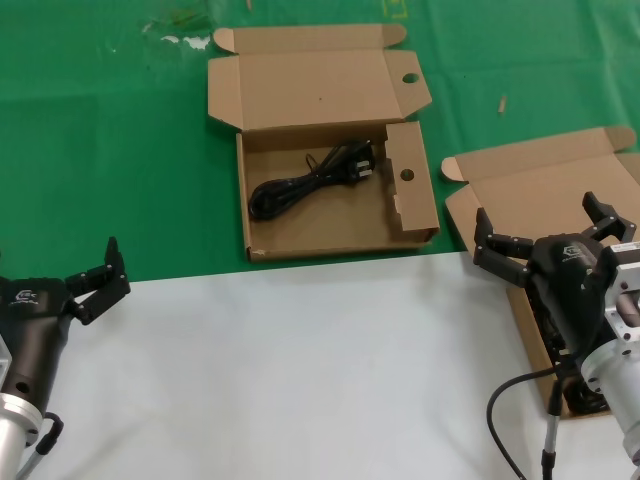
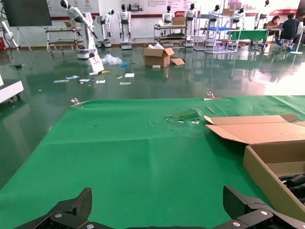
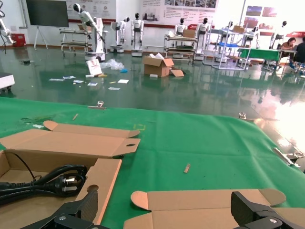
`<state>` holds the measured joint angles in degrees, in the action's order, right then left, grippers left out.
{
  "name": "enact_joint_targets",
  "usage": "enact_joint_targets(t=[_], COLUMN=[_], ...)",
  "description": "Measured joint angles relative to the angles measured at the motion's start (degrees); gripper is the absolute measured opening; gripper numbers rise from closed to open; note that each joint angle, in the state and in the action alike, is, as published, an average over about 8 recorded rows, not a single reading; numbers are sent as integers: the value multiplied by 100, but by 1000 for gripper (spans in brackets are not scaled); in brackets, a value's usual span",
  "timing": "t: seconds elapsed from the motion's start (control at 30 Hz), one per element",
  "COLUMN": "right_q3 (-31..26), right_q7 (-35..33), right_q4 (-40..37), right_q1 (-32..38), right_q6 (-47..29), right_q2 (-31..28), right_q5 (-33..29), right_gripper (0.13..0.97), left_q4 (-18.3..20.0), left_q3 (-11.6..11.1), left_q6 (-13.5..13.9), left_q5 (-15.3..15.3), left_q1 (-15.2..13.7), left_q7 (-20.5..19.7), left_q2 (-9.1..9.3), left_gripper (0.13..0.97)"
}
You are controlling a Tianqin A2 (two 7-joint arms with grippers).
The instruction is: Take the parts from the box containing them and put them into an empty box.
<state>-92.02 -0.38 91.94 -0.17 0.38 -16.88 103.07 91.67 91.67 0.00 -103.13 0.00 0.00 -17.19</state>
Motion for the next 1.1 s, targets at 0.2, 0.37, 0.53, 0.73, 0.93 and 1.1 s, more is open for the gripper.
enact_joint_targets(t=[0.2,0.37,0.53,0.73,0.93,1.1], right_q3=[0,0,0,0,0,0], right_q7=[0,0,0,0,0,0], right_q4=[0,0,0,0,0,0], right_q1=[0,0,0,0,0,0], right_q6=[0,0,0,0,0,0], right_q2=[0,0,0,0,0,0], right_q5=[0,0,0,0,0,0], right_gripper=[966,966,966,966,966,966], left_q4=[0,0,0,0,0,0], left_q3=[0,0,0,0,0,0], left_q6=[0,0,0,0,0,0], left_q5=[0,0,0,0,0,0], left_q1=[0,0,0,0,0,0], left_q7=[0,0,0,0,0,0], left_q2=[0,0,0,0,0,0], left_gripper=[966,966,966,966,966,966])
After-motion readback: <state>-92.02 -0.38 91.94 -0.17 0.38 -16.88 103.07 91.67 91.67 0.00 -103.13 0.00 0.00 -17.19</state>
